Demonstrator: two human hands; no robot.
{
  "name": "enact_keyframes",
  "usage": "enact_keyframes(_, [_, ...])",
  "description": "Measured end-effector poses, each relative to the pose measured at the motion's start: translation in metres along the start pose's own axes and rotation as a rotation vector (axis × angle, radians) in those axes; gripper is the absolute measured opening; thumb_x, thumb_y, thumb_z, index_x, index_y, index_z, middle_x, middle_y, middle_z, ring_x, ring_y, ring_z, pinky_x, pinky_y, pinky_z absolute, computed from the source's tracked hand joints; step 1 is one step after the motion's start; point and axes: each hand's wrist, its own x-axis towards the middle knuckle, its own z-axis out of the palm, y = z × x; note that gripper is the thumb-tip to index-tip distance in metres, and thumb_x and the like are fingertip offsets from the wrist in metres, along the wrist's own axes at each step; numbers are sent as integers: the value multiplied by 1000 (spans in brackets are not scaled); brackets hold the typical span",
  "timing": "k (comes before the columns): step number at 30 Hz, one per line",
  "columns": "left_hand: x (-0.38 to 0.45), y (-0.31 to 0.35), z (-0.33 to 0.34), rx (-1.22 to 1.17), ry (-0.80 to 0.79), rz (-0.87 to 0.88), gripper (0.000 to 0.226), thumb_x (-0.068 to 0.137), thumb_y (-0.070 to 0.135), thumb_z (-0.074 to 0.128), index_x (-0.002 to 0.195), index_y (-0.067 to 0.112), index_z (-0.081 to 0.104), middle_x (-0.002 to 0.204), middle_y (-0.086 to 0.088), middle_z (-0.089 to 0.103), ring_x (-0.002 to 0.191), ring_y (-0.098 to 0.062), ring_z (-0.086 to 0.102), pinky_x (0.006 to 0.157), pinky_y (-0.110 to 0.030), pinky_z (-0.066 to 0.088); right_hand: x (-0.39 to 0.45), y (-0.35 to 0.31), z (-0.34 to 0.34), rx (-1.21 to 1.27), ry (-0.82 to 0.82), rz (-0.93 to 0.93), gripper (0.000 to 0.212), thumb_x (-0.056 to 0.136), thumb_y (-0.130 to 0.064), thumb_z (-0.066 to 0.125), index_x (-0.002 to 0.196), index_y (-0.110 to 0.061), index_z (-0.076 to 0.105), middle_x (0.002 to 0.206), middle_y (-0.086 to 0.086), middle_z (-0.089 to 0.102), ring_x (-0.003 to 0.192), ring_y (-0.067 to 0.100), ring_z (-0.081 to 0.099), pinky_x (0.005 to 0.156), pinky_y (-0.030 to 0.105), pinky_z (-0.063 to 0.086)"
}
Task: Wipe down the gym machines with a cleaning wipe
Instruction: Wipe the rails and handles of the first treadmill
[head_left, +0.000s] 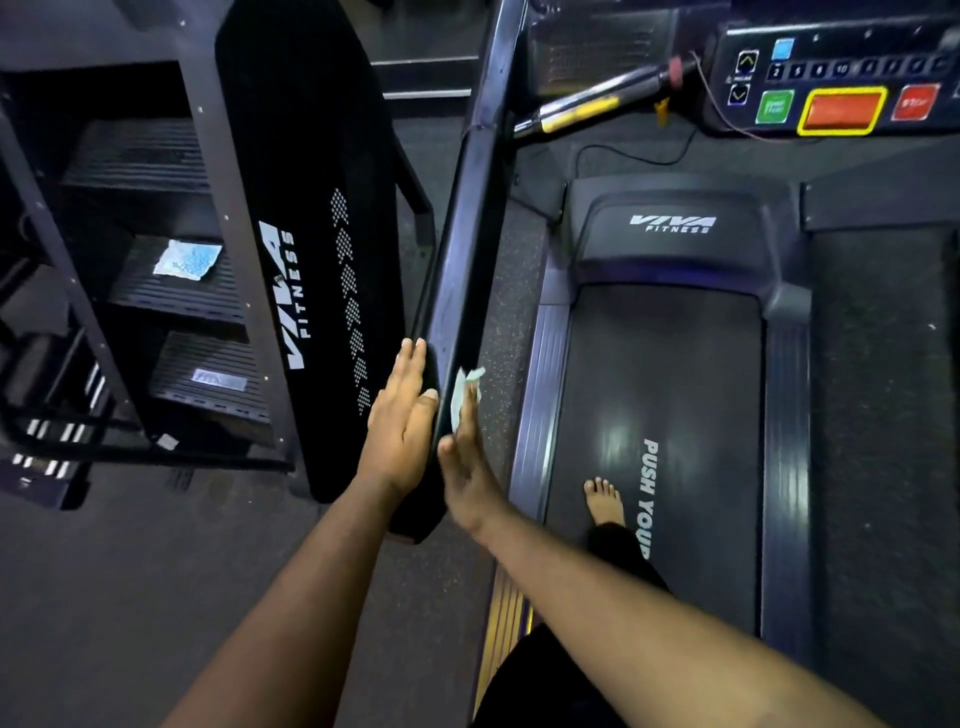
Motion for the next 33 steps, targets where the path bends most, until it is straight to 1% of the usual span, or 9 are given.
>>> enact_keyframes(5, [37,14,2,53,12,-2,74,94,56,24,161,23,20,170,5,12,156,-6,6,126,-54,13,114,-46,-47,-2,171,-41,124,74,-98,21,162,-15,-4,169,-2,-9,156,11,-8,127,49,0])
enact_keyframes(9, [67,27,6,87,-5,-17,75,94,59,23,161,27,17,170,8,10,156,-5,4,126,-55,11,107,-36,-51,-39,43,-100,119,78,-95,18,160,-14,-11,167,0,-19,155,15,-15,127,51,-2])
enact_keyframes(13, [98,27,4,63,15,23,69,98,54,26,161,25,21,169,9,12,156,-7,7,125,-57,14,84,-18,-49,-91,-71,-78,109,78,-93,11,155,-18,-8,163,-3,-23,154,19,-19,127,49,-2])
enact_keyframes(17, [132,37,2,80,9,50,68,99,53,28,161,25,22,168,7,13,157,-10,9,125,-58,15,165,-59,-85,-105,2,-116,127,70,-100,9,158,-11,-13,163,-3,-25,151,10,-23,126,40,-10])
enact_keyframes(20, [150,48,7,70,13,43,68,99,54,29,160,26,24,169,5,12,156,-9,9,124,-58,16,211,-85,-107,-115,26,-89,133,65,-103,10,159,-11,-14,162,-10,-23,149,3,-22,126,42,-11])
enact_keyframes(24, [153,51,10,98,40,49,65,101,51,27,161,26,24,170,7,10,156,-9,10,122,-60,20,185,-67,-101,-143,-85,-180,118,75,-95,10,156,-12,-14,162,2,-26,154,20,-21,126,47,-9])
enact_keyframes(27, [153,52,10,174,30,49,63,102,47,24,162,28,21,171,8,6,157,-11,10,121,-60,22,166,-54,-95,-147,-148,-174,111,76,-94,10,153,-18,-15,161,-1,-27,152,14,-25,126,38,-10])
enact_keyframes(30, [154,53,10,228,18,42,63,103,48,24,162,27,20,171,7,4,157,-12,8,121,-60,22,206,-73,-106,-136,-28,-209,121,77,-94,9,156,-5,-9,161,4,-24,148,4,-27,123,30,-11])
enact_keyframes(33, [154,58,11,287,7,21,63,103,48,20,163,29,16,171,8,1,157,-10,4,123,-59,17,253,-102,-125,-161,47,-199,128,72,-97,9,158,-3,-8,161,-1,-21,148,7,-20,124,38,-11])
